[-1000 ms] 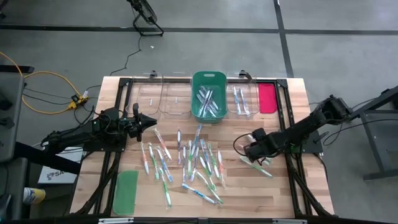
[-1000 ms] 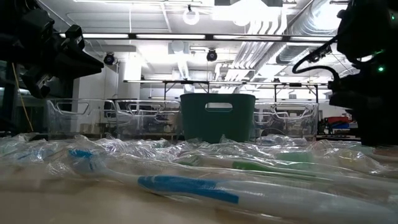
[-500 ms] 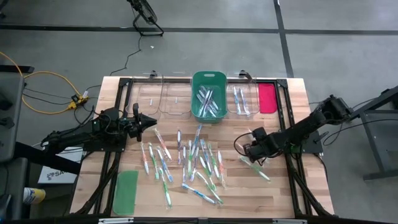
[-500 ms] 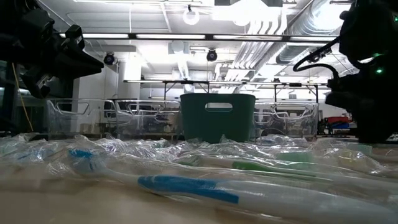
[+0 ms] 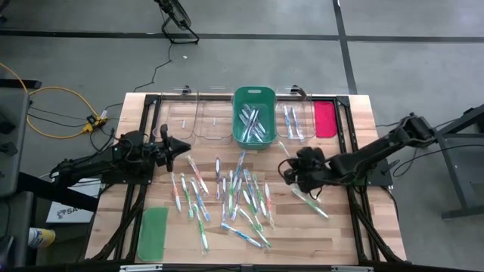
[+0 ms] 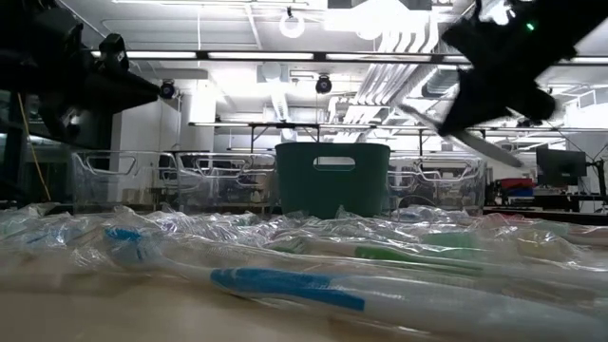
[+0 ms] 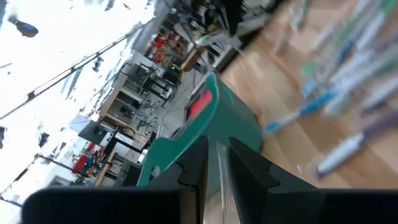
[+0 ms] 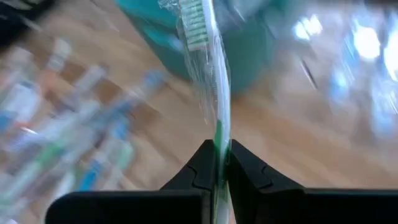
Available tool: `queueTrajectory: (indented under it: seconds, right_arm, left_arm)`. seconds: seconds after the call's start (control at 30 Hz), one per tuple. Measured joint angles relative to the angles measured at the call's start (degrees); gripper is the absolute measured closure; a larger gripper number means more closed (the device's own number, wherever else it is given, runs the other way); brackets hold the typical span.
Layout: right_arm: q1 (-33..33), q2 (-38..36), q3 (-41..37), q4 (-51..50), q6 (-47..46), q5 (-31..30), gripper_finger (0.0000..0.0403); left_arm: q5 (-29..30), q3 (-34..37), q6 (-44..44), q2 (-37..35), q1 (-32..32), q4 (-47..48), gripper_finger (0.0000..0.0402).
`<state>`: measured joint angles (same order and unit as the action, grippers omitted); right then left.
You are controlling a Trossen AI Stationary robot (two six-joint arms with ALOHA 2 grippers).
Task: Pick & Place Toothbrushes
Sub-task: Put the green toothbrush into the left transparent bin
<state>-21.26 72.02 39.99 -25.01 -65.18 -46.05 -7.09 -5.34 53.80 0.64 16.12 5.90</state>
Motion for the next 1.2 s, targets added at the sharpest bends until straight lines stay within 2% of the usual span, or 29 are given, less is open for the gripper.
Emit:
queueTrajectory:
  seconds: [0.13, 0.27, 0.43, 0.57, 0.67, 0.83, 1.0, 1.2]
  right_arm:
    - [2.5, 0.2, 0.0, 12.4, 14.5, -1.0, 0.0388]
    - [5.9, 0.6, 0.0, 25.4, 27.6, 0.4, 0.0388]
    - [10.7, 0.6, 0.0, 41.8, 42.2, 5.2, 0.0388]
    - [15.0, 2.3, 0.1, 54.6, 51.1, 11.7, 0.0388]
    - [18.2, 5.9, 0.1, 64.9, 55.6, 19.2, 0.0388]
    - [22.1, 13.7, 0.2, 82.1, 59.4, 29.3, 0.0388]
    - [25.0, 21.5, 5.8, 85.8, 60.3, 35.4, 0.0388]
    - [26.3, 30.0, 16.6, 84.9, 66.2, 41.2, 0.0388]
  left_arm:
    - [0.1, 0.0, -8.0, 0.0, 0.0, -1.5, 0.0346]
    - [5.4, -0.1, -15.9, 0.0, 0.0, -3.4, 0.0346]
    - [6.3, -0.1, -20.3, 0.1, 0.0, -3.8, 0.0346]
    - [6.0, -0.1, -27.5, 2.1, 0.0, -10.5, 0.0337]
    - [4.8, -0.3, -32.3, 5.8, 0.0, -17.2, 0.0304]
    - [5.0, -0.3, -37.5, 13.6, 0.0, -25.3, 0.0212]
    - [4.7, -0.9, -42.9, 22.4, 0.0, -33.8, 0.0153]
    - [4.1, -6.1, -45.2, 33.4, 0.0, -35.7, 0.0151]
